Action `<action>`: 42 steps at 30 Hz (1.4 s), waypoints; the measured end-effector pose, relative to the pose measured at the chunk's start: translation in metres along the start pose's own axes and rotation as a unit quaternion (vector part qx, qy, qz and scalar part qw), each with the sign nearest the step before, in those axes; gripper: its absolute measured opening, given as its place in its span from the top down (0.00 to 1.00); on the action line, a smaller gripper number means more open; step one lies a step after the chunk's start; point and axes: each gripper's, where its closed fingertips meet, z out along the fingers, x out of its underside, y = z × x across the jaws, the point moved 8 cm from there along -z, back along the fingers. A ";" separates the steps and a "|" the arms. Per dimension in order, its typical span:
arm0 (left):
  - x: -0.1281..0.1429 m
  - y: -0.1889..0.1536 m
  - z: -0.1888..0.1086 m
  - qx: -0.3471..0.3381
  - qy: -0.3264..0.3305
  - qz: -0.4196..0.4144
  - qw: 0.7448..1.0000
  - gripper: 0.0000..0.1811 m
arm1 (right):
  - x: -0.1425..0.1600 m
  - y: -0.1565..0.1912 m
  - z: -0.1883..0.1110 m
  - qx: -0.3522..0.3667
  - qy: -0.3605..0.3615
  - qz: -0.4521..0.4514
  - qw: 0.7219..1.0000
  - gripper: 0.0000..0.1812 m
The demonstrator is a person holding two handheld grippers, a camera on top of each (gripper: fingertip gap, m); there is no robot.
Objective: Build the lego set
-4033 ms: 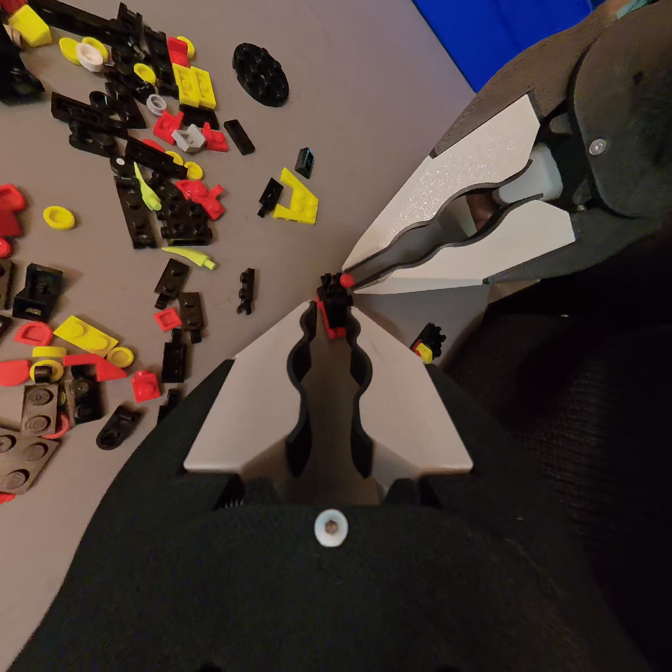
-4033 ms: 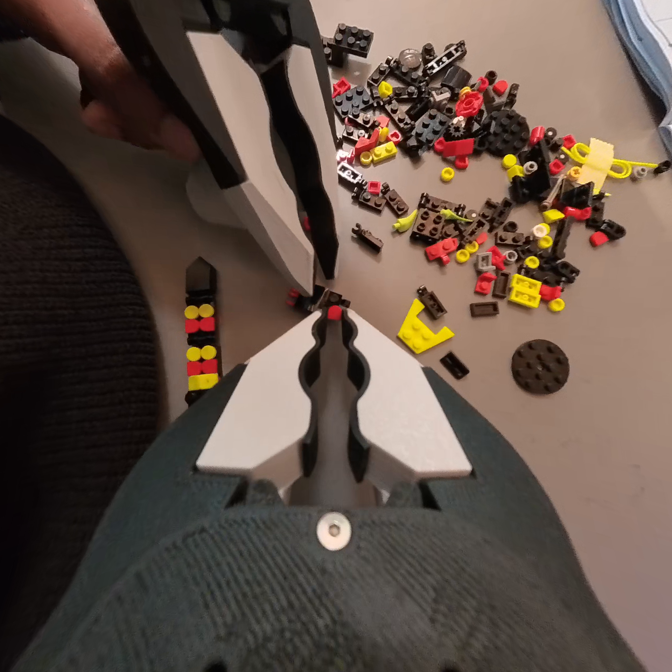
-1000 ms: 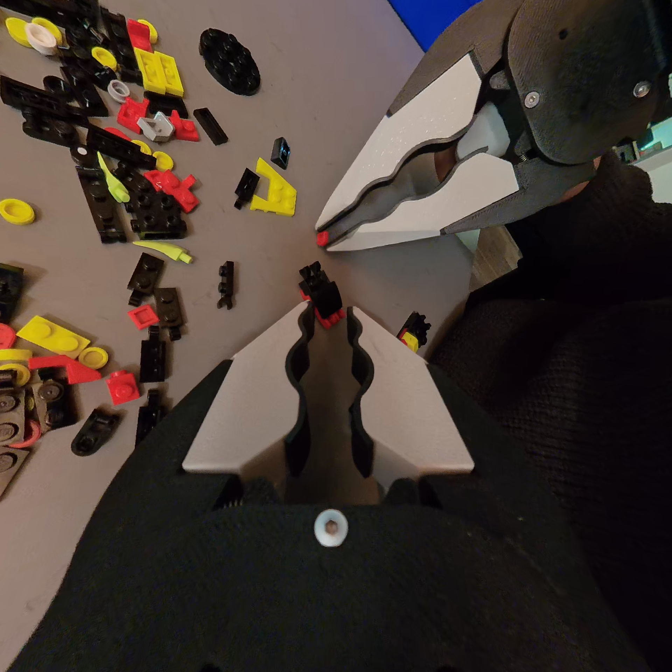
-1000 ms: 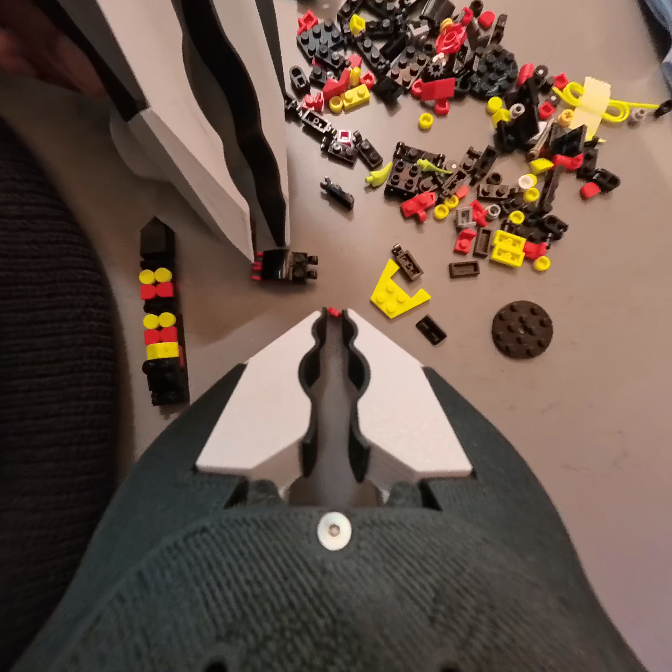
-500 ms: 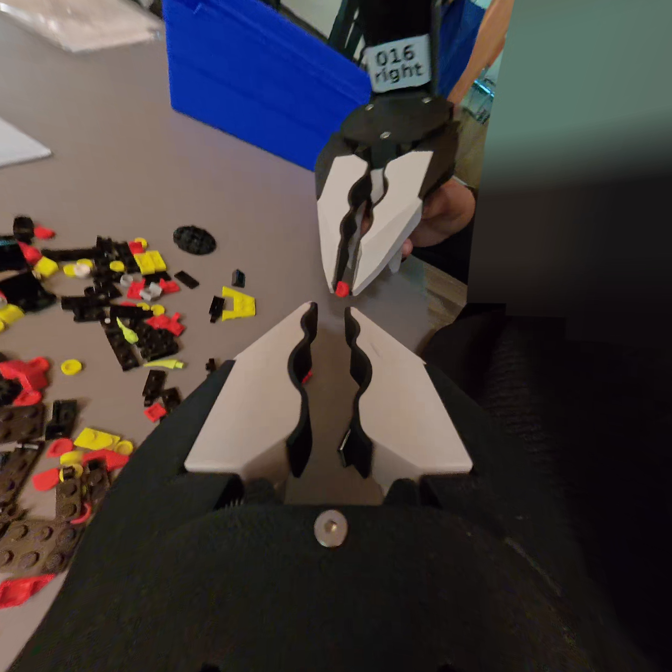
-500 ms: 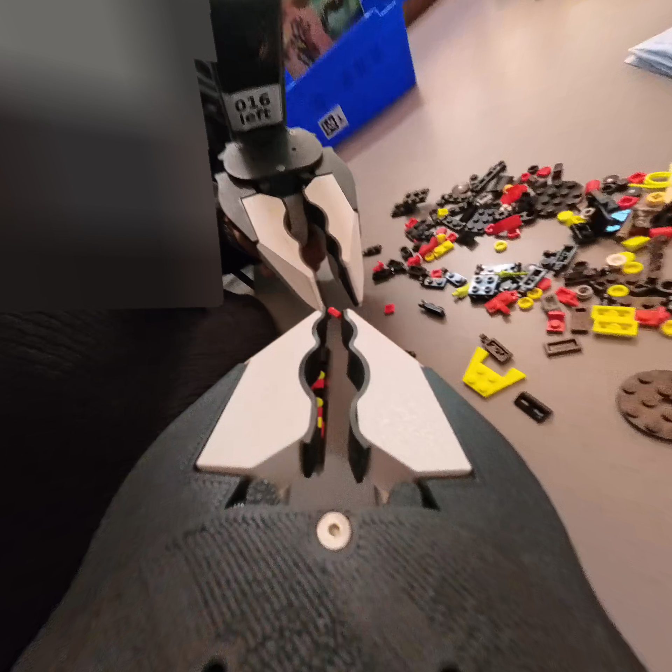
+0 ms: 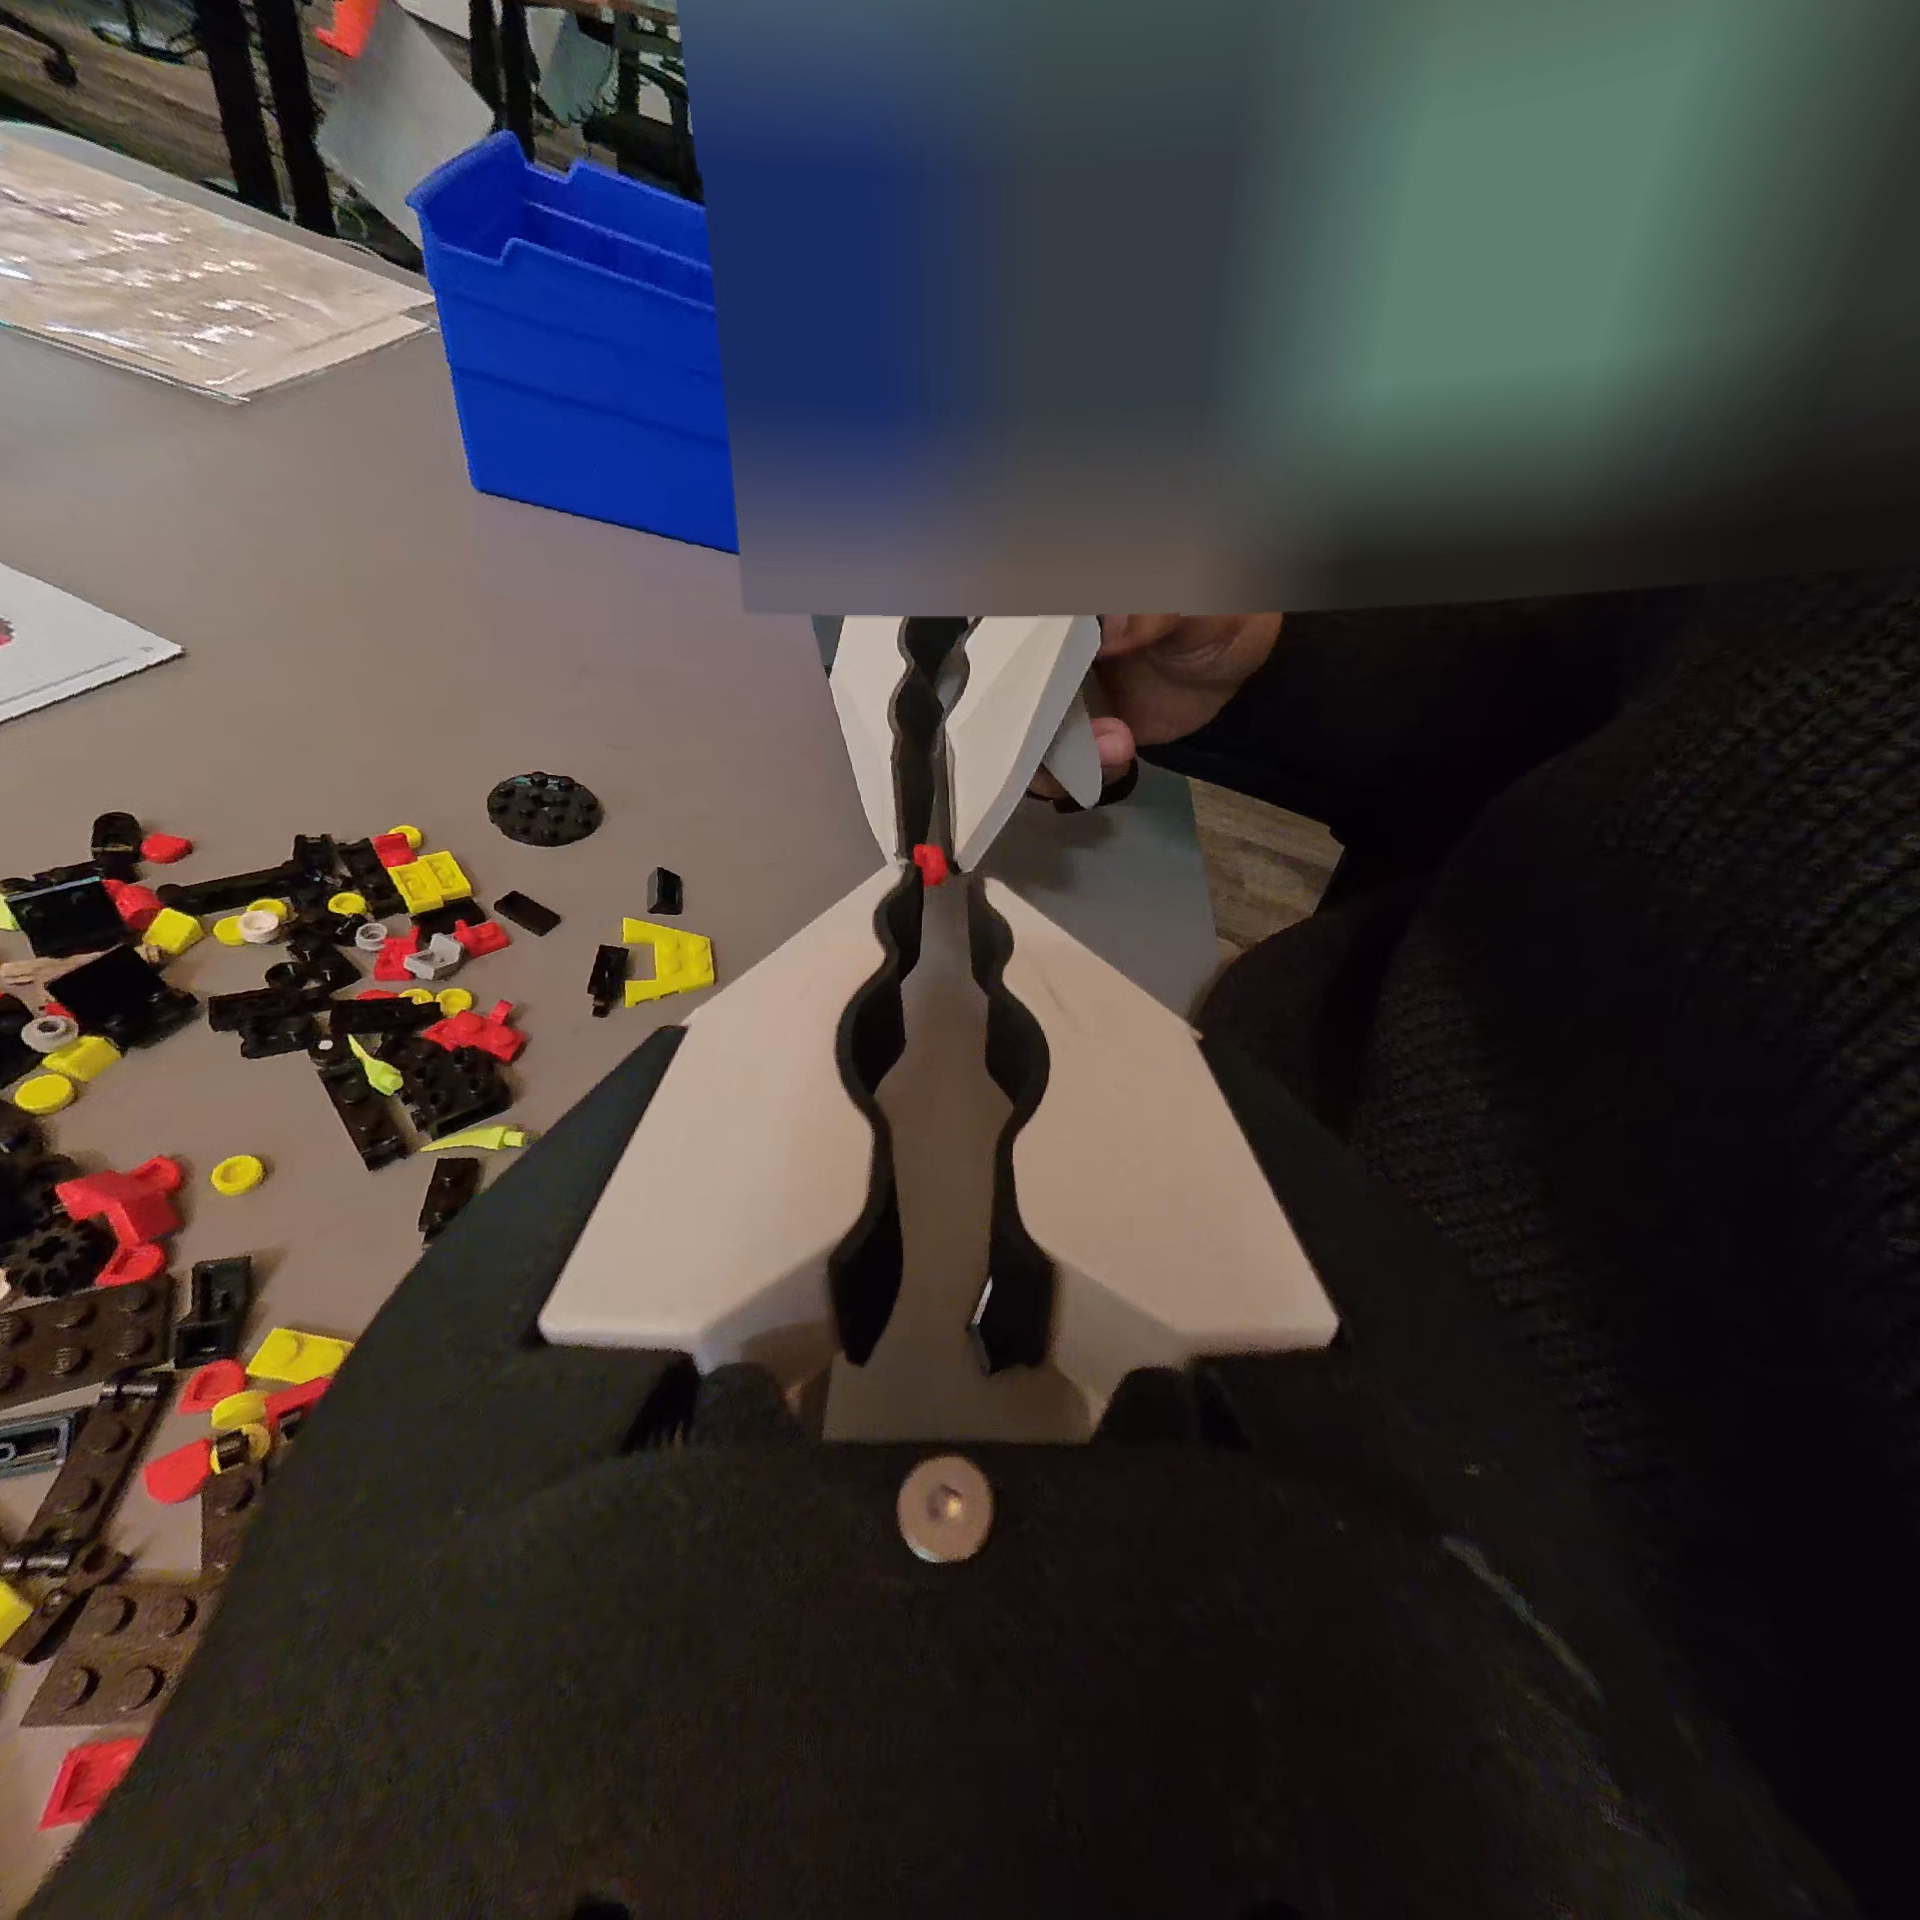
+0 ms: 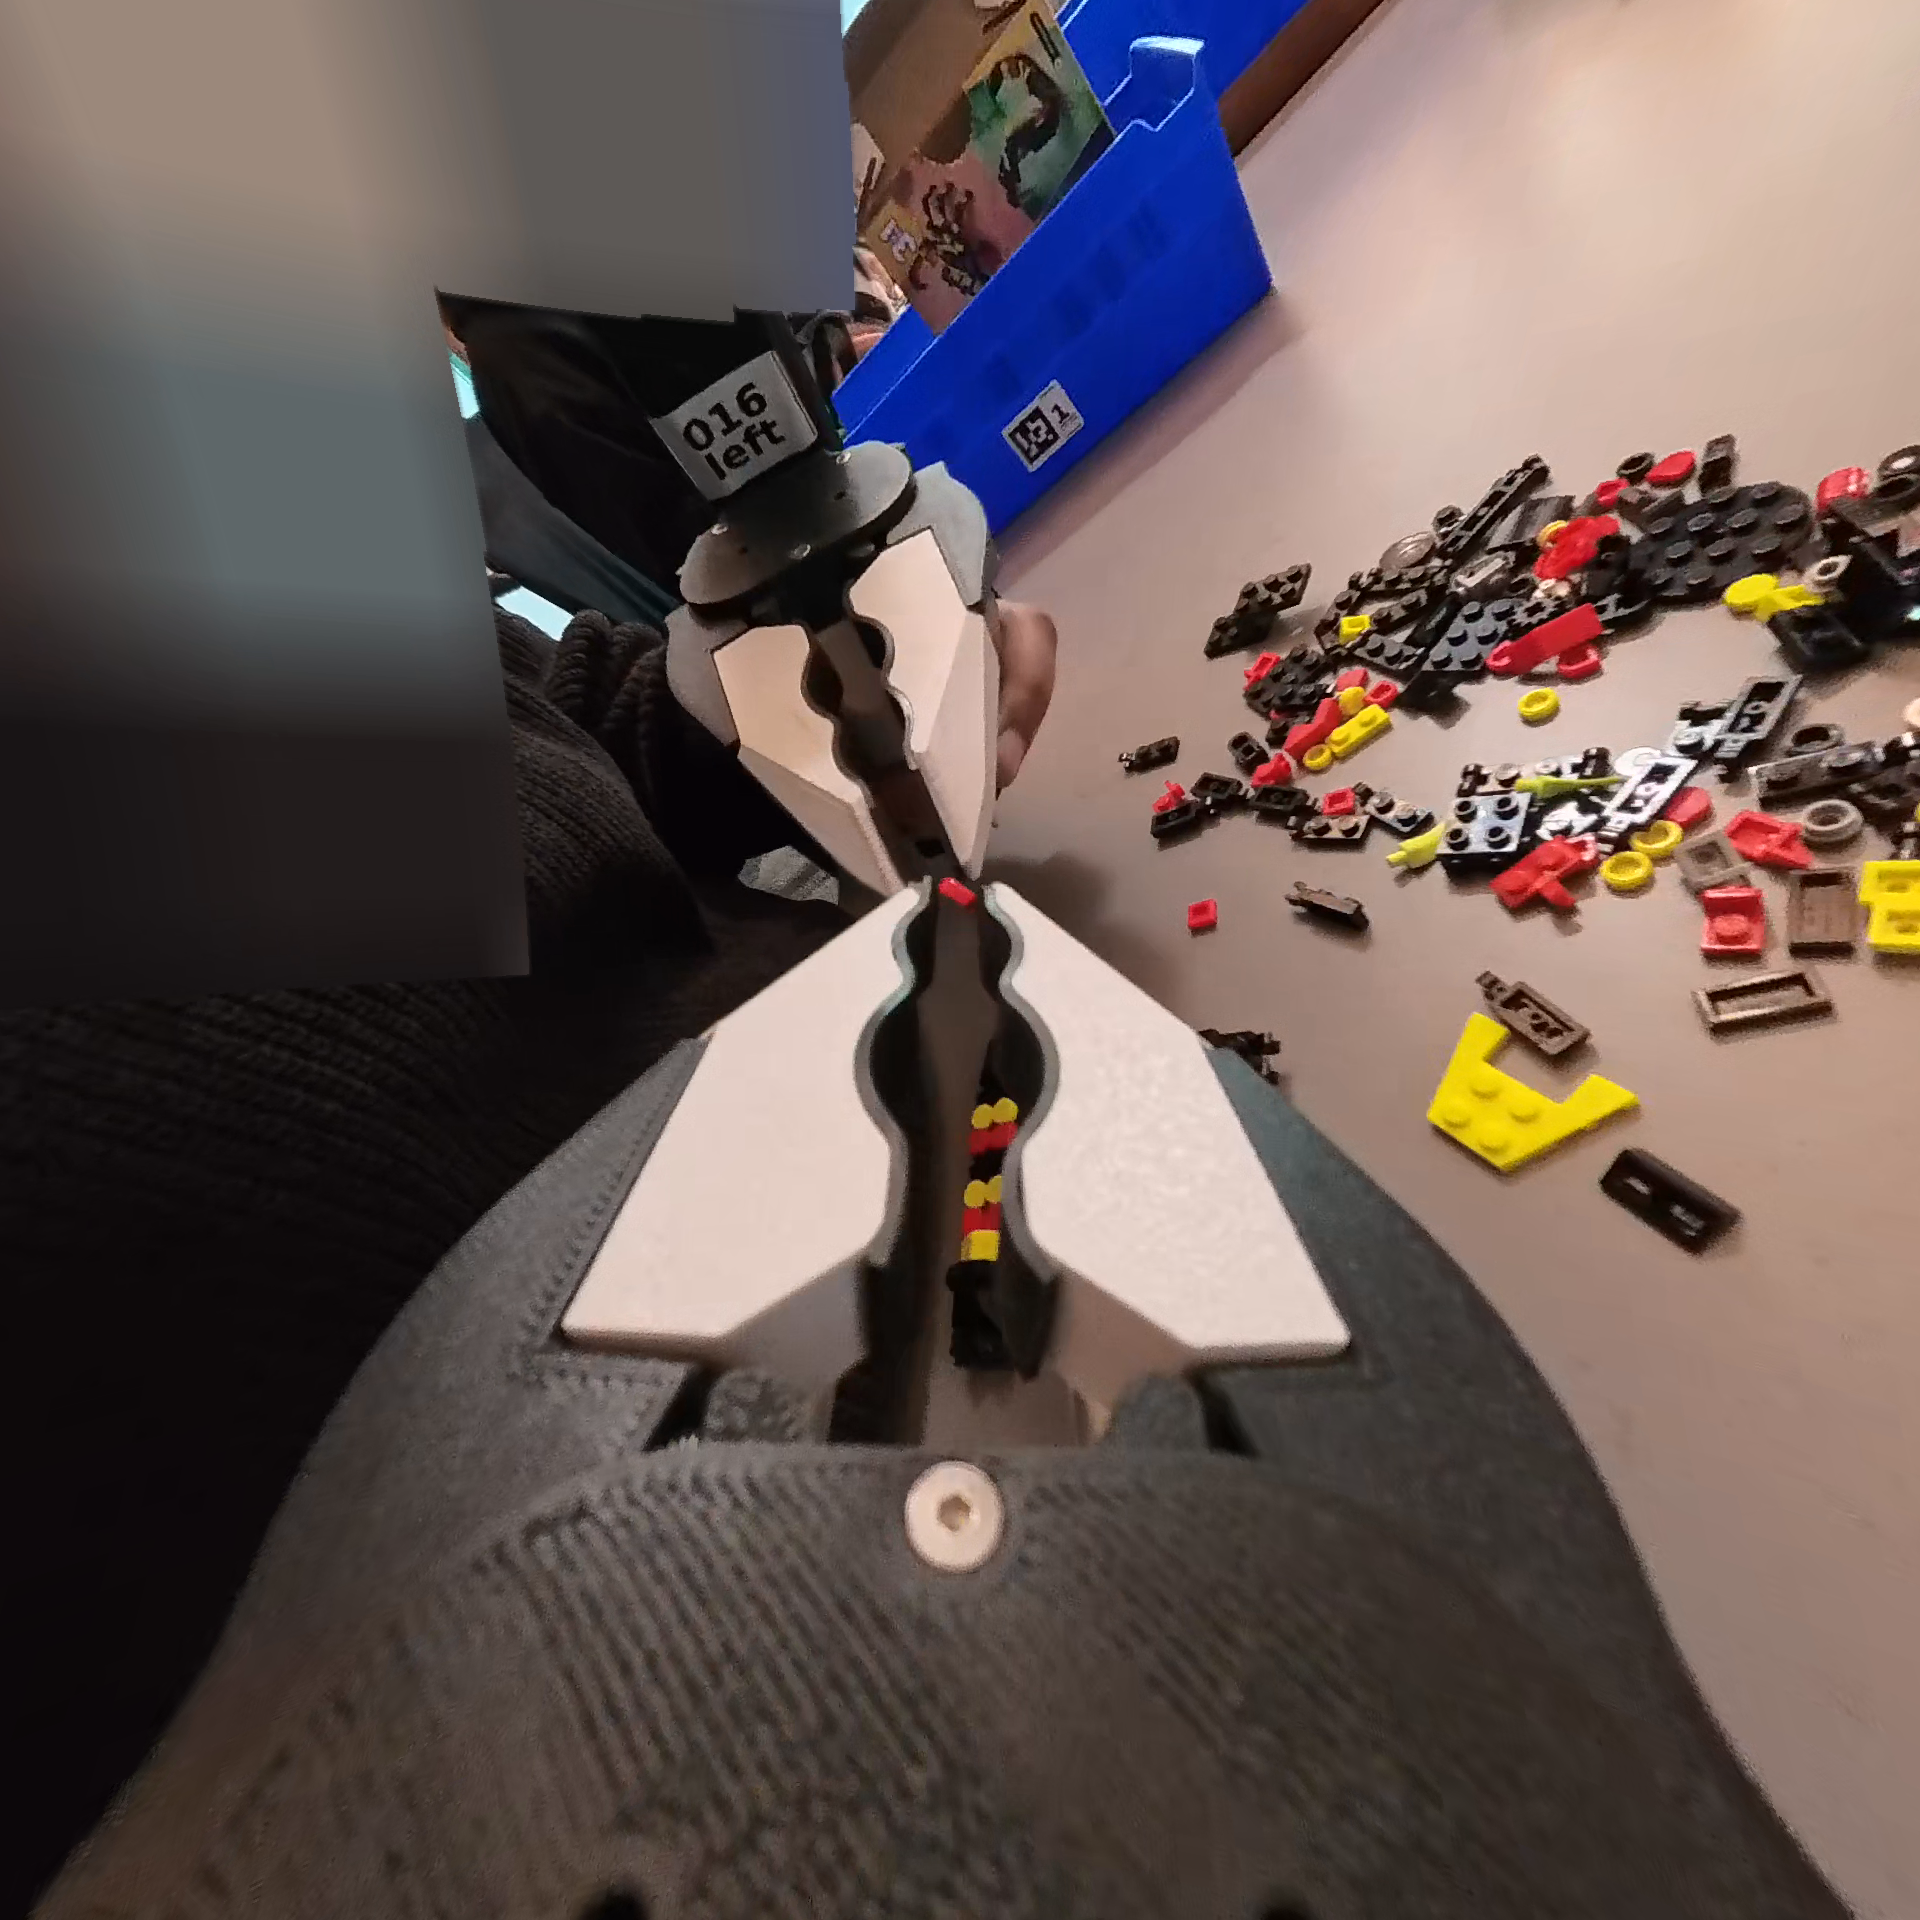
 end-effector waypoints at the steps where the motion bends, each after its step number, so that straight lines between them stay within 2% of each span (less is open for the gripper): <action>1: 0.000 0.000 0.000 -0.001 0.002 0.003 1.000 0.97 | 0.000 0.000 0.000 -0.002 0.000 0.002 1.000 0.97; 15: 0.002 0.001 0.001 0.000 0.005 -0.004 1.000 0.99 | 0.002 -0.001 0.001 -0.010 0.008 0.008 1.000 0.97; 18: 0.002 0.009 0.001 0.001 -0.008 -0.073 0.997 0.99 | -0.001 -0.001 -0.002 0.013 0.007 -0.025 1.000 0.92; 20: 0.004 0.018 0.000 0.011 -0.026 -0.159 0.987 0.99 | -0.006 0.001 -0.007 0.065 0.006 -0.092 0.994 0.80; 22: 0.006 0.026 -0.001 0.047 -0.056 -0.257 0.964 0.99 | -0.009 0.005 -0.010 0.153 0.027 -0.195 0.968 0.76; 25: 0.011 0.035 -0.002 0.077 -0.085 -0.355 0.928 0.99 | -0.007 0.014 -0.005 0.270 0.067 -0.337 0.899 0.80; 27: 0.014 0.036 0.000 0.087 -0.082 -0.378 0.918 0.99 | -0.004 0.021 0.002 0.302 0.080 -0.398 0.862 0.85; 29: 0.015 0.035 0.001 0.094 -0.081 -0.390 0.912 0.99 | -0.002 0.024 0.008 0.305 0.087 -0.421 0.850 0.88; 42: 0.018 0.031 0.006 0.133 -0.078 -0.414 0.897 0.99 | 0.001 0.025 0.013 0.258 0.087 -0.383 0.882 0.94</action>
